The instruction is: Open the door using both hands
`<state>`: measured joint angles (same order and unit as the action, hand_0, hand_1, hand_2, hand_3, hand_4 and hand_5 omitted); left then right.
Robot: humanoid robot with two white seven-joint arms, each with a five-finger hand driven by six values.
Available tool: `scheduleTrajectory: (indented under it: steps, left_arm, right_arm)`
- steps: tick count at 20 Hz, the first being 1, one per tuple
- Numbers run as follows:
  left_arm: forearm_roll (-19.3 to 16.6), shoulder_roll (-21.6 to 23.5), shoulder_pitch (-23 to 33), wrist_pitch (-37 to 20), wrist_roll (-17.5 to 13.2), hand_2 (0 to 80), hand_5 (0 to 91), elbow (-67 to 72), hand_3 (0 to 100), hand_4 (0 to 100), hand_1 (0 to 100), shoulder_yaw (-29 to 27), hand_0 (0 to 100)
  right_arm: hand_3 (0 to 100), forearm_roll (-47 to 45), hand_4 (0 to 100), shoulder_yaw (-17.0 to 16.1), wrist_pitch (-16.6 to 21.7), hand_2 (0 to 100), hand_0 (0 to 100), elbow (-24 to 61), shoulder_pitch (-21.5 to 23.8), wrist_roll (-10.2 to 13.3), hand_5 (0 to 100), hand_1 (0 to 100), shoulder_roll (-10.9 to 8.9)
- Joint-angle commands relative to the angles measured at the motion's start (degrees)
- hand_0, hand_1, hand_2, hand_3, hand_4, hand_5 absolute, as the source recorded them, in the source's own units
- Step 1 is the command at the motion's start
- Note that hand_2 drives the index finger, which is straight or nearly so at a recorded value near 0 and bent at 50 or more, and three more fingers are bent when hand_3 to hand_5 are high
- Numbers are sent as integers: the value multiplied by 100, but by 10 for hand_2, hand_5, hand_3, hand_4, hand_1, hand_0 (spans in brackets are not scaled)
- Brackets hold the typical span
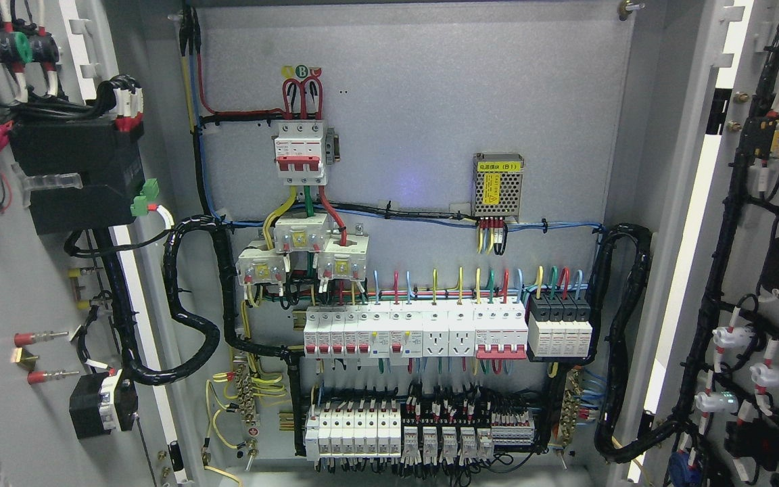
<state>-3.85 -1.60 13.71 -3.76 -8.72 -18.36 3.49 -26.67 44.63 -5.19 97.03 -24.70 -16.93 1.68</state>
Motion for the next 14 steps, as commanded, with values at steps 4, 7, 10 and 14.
scheduleTrajectory:
  steps: [4,7,10,14]
  left_arm:
    - [25,344,817,7,-138,0,0,-2854,0,33,0,758,0]
    - [16,485,1098,-106,-314,0,0,-3619,0,33,0,855,0]
    - [16,660,1449,-300,-323,0,0,-4497,0,33,0,960,0]
    - [8,819,1819,-607,-323,0,0,-5439,0,32,0,1040,0]
  right_arm:
    - [0,619,0,-666,640,0,0,-53,887,58,0,0,-475]
    - [0,619,0,-868,931,0,0,26,1282,58,0,0,-493]
    - [0,619,0,-974,1308,0,0,132,1660,58,0,0,-712]
    - [0,619,0,-1272,1809,0,0,273,2161,49,0,0,-976]
